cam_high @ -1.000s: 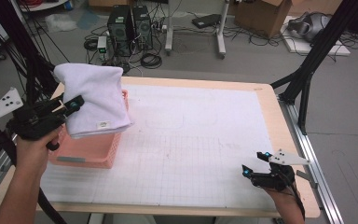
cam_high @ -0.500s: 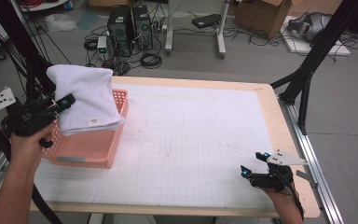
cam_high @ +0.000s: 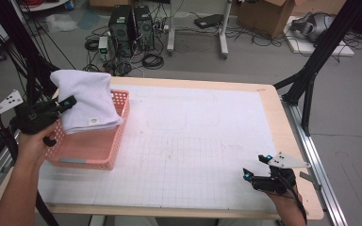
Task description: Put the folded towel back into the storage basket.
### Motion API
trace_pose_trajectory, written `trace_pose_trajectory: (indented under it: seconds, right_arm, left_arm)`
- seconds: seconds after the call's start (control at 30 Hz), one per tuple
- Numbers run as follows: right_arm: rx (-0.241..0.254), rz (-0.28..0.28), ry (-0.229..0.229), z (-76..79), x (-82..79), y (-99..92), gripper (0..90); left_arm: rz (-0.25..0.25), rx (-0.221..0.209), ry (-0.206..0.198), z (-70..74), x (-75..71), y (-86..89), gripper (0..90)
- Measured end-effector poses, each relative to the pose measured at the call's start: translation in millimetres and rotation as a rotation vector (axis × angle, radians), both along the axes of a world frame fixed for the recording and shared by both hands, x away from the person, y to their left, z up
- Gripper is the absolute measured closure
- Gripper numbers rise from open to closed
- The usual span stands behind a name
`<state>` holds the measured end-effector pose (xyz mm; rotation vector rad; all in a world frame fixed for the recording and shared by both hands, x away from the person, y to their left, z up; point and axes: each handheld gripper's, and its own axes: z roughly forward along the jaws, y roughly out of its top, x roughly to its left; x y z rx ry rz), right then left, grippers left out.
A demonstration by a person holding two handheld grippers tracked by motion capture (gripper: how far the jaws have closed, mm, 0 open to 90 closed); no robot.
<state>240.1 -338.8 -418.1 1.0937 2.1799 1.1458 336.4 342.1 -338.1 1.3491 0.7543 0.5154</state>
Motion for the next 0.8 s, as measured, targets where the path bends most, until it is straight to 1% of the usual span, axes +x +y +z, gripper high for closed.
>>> trace_pose_trajectory:
  seconds: [0.07,0.17,0.2,0.33,0.4,0.47,0.53,0.6,0.7,0.8]
  right_arm:
    - [0.002,-0.006,0.003,0.3,-0.8,0.2,19.6]
    - [-0.004,-0.006,0.002,-0.5,-1.0,0.3,19.6]
    - [-0.004,-0.006,0.006,-0.9,-1.1,0.5,19.6]
    - [-0.007,-0.005,0.007,-1.3,-1.1,1.1,19.6]
    - [-0.006,-0.002,0.005,-1.1,-1.1,1.4,19.6]
    - [-0.009,-0.002,0.004,-1.2,-1.1,1.0,19.6]
    - [-0.009,-0.004,0.007,-1.3,-1.2,0.8,19.6]
    - [-0.009,-0.006,0.007,-1.6,-0.9,0.5,19.6]
    - [-0.014,-0.003,0.006,-1.5,-0.9,1.1,19.6]
    - [-0.013,-0.003,0.007,-1.4,-1.0,1.8,19.6]
  left_arm:
    - [0.009,0.011,0.010,-5.2,1.8,2.2,69.7]
    - [0.019,-0.004,0.024,-12.3,2.7,6.6,69.7]
    - [0.023,-0.002,0.031,-16.0,2.4,8.8,69.7]
    - [0.030,-0.007,0.040,-19.8,1.5,10.8,69.7]
    - [0.040,-0.009,0.043,-20.4,0.9,14.4,69.7]
    - [0.052,-0.025,0.039,-19.3,-0.1,18.0,69.7]
    - [0.059,-0.030,0.035,-17.6,-1.3,21.7,69.7]
    - [0.063,-0.025,0.037,-15.8,-2.5,24.5,69.7]
    - [0.059,-0.017,0.040,-15.5,-3.5,26.2,69.7]
    - [0.049,-0.017,0.046,-17.5,-3.7,23.7,69.7]
